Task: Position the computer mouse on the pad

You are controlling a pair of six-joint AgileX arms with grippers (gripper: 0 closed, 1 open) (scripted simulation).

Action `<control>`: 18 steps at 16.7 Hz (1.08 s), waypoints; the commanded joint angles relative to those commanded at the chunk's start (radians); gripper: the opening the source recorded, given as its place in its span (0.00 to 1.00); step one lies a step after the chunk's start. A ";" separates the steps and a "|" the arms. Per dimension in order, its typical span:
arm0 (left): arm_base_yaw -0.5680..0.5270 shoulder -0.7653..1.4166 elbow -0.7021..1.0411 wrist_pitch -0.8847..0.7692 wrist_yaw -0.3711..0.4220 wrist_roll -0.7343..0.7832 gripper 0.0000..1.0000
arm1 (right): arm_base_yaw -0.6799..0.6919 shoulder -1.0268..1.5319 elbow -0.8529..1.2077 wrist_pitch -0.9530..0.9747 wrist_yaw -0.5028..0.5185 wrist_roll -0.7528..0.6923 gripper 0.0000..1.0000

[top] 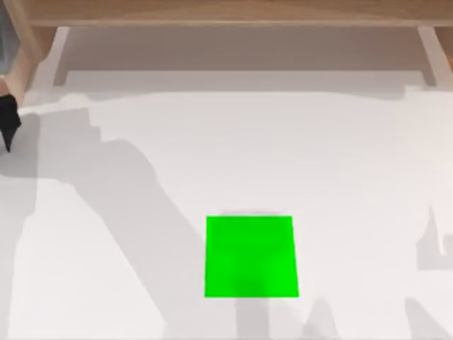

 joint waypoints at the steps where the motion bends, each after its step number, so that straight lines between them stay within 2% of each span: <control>1: 0.000 0.000 0.000 0.000 0.000 0.000 0.92 | 0.000 0.000 0.000 0.000 0.000 0.000 1.00; 13: 0.000 0.000 0.000 0.000 0.000 0.000 0.02 | 0.000 0.000 0.000 0.000 0.000 0.000 1.00; 18: 0.000 0.000 0.000 0.000 0.000 0.000 0.00 | 0.000 0.000 0.000 0.000 0.000 0.000 1.00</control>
